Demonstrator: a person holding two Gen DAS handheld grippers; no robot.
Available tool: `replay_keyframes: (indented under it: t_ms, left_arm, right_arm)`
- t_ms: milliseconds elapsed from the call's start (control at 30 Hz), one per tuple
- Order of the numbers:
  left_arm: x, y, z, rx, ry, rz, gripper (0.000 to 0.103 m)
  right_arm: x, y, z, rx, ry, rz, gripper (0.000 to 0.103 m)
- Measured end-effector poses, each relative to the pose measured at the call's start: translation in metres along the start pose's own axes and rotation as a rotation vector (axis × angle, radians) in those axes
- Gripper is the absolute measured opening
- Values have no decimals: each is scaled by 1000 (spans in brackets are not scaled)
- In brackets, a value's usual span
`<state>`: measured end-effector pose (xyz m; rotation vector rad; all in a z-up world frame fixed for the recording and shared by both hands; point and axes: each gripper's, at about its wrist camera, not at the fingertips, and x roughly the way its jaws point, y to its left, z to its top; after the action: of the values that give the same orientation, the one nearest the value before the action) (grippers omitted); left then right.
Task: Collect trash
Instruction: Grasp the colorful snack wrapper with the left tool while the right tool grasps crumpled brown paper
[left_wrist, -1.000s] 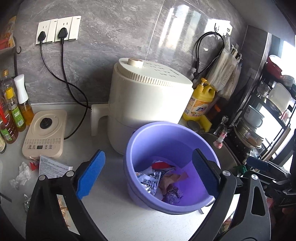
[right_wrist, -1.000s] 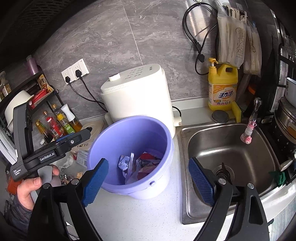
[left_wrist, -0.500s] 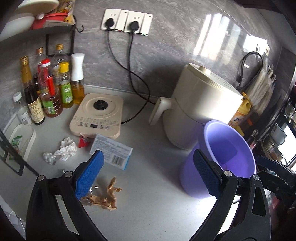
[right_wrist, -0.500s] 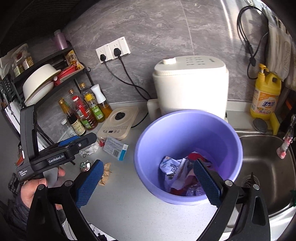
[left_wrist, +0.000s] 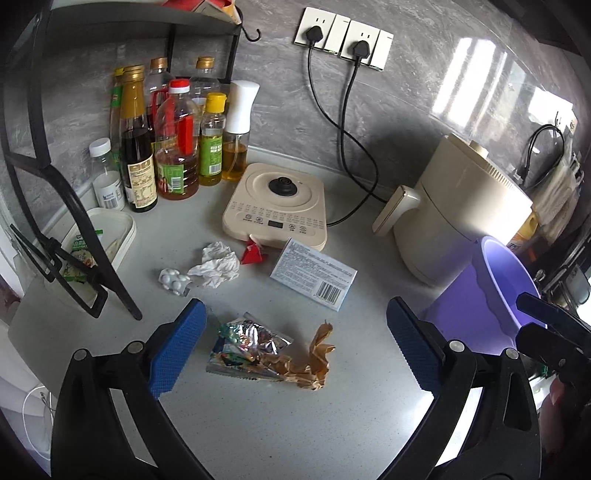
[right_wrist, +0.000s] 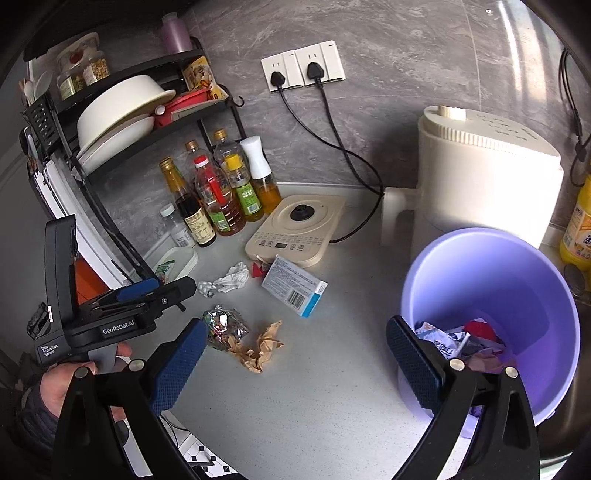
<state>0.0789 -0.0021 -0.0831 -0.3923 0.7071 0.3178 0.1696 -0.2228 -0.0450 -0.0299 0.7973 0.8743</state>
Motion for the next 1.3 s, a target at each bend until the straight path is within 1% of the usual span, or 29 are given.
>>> replay_keyframes:
  t_ms: [133, 200, 333, 367, 433, 533, 600, 700, 767, 800, 867, 933, 967, 1033, 1100, 1133, 1300]
  left_arm:
    - [6, 18, -8, -2, 19, 18, 97]
    - [15, 29, -13, -17, 47, 13, 95]
    - [34, 44, -22, -25, 111, 7, 83]
    - [40, 47, -24, -26, 126, 1, 81]
    - [50, 53, -27, -29, 154, -13, 75]
    - [65, 63, -36, -40, 197, -23, 70]
    - [73, 68, -41, -43, 222, -33, 69]
    - [85, 73, -46, -42, 251, -56, 67]
    - [92, 74, -48, -38, 260, -68, 65]
    - [96, 75, -49, -38, 265, -72, 63]
    - [103, 78, -50, -50, 281, -88, 55]
    - [109, 80, -52, -55, 296, -106, 45]
    - [111, 80, -52, -56, 296, -116, 44]
    - [113, 80, -52, -54, 296, -127, 33]
    - [112, 81, -50, -47, 290, -133, 28]
    - [110, 81, -49, -39, 285, -133, 26]
    - [100, 86, -41, -14, 256, -122, 25]
  right_arm:
    - [19, 16, -1, -17, 26, 9, 93]
    - [29, 23, -3, -21, 44, 13, 90]
    - [55, 32, -10, -16, 106, 7, 85]
    - [62, 35, -12, -12, 120, 7, 84]
    - [71, 39, -15, -6, 141, -2, 84]
    - [84, 43, -21, 9, 175, -11, 82]
    - [94, 46, -26, 14, 203, -18, 79]
    - [105, 50, -32, 29, 235, -32, 78]
    - [111, 51, -36, 36, 250, -41, 78]
    - [114, 52, -37, 38, 258, -46, 78]
    - [118, 54, -39, 36, 272, -56, 78]
    - [124, 56, -42, 32, 287, -65, 78]
    - [127, 57, -43, 32, 294, -70, 78]
    - [133, 59, -44, 30, 310, -73, 78]
    - [139, 62, -45, 22, 323, -76, 78]
    - [143, 63, -46, 20, 330, -77, 78]
    - [165, 69, -47, 7, 362, -72, 77]
